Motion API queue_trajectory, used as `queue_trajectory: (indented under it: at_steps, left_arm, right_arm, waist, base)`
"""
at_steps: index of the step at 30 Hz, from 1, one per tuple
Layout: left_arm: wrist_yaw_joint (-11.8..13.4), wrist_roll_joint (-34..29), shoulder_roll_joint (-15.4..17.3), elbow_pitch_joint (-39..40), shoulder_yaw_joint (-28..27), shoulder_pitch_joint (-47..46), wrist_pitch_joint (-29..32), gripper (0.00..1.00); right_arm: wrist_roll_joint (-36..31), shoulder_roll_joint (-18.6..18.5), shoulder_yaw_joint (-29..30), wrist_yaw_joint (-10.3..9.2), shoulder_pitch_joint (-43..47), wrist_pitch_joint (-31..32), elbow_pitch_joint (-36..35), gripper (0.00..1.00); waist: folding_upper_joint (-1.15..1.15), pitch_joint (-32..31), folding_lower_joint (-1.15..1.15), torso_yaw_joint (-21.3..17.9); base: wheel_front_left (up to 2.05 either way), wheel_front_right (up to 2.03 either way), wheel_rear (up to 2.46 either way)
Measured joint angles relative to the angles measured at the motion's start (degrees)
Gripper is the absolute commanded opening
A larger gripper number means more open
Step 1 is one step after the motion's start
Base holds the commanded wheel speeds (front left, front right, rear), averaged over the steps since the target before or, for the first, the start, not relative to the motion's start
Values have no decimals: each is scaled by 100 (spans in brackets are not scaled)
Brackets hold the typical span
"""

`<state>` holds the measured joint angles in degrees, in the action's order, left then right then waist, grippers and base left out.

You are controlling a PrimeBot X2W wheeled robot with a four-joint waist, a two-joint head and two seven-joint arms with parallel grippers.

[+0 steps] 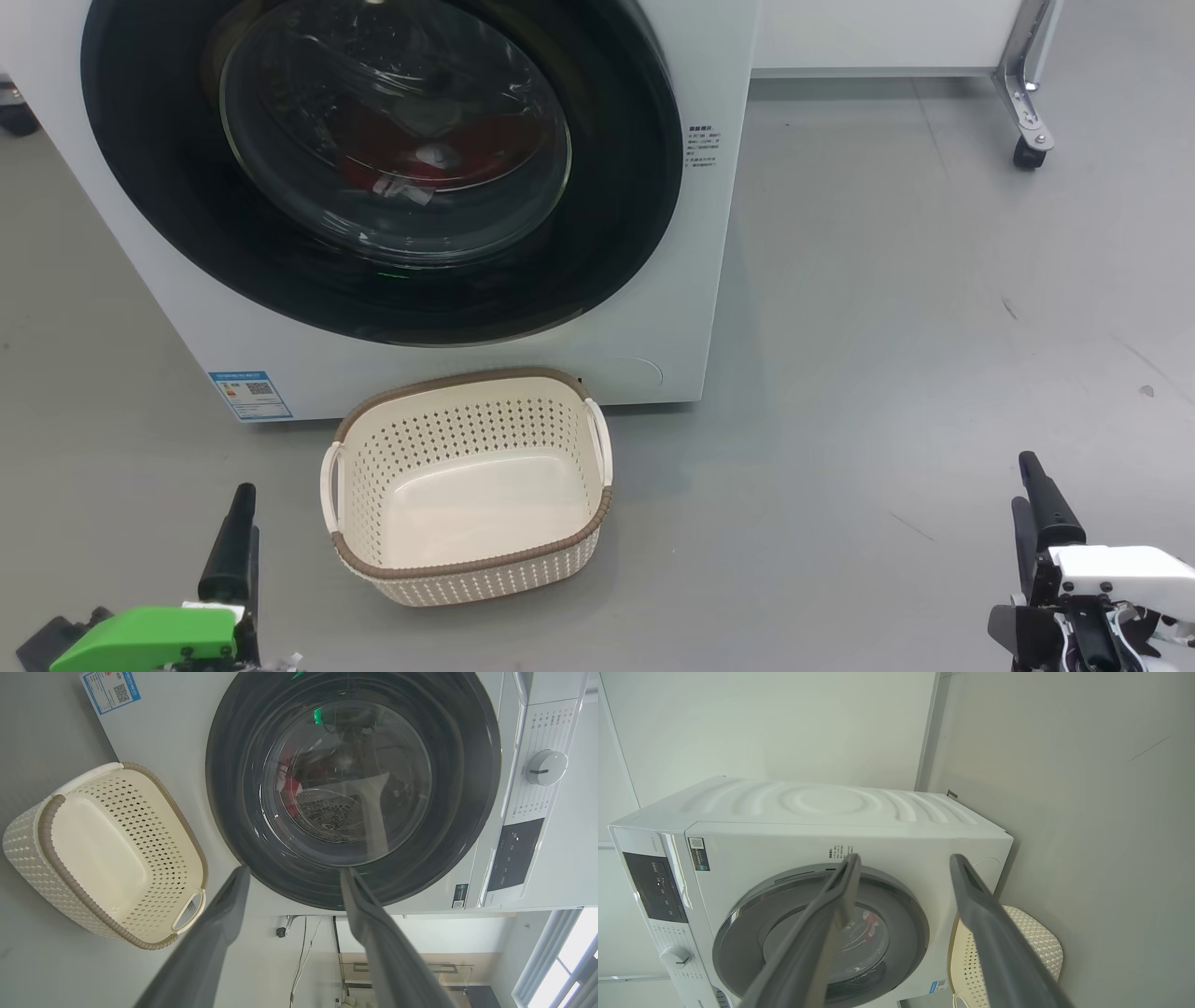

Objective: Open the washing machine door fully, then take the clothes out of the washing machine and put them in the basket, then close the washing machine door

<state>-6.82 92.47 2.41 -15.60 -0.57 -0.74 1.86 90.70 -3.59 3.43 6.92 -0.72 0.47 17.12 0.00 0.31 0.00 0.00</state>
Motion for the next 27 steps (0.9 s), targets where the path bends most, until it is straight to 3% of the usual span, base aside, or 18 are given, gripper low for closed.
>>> queue_trajectory:
  at_steps: [16, 27]
  left_arm:
    - [-1, -1459, 403, 164, 464, -81, -390, 100]
    - [172, -2764, 600, 231, 842, -179, -606, 100]
  right_arm:
    - [-1434, -385, -426, -3, -128, -313, -41, 100]
    - [-2691, -597, -791, -207, -221, -506, -76, 100]
  waist:
    - [0, 6, 0, 9]
    - [0, -8, 0, 17]
  base:
    - [0, 0, 0]
    - [0, 0, 0]
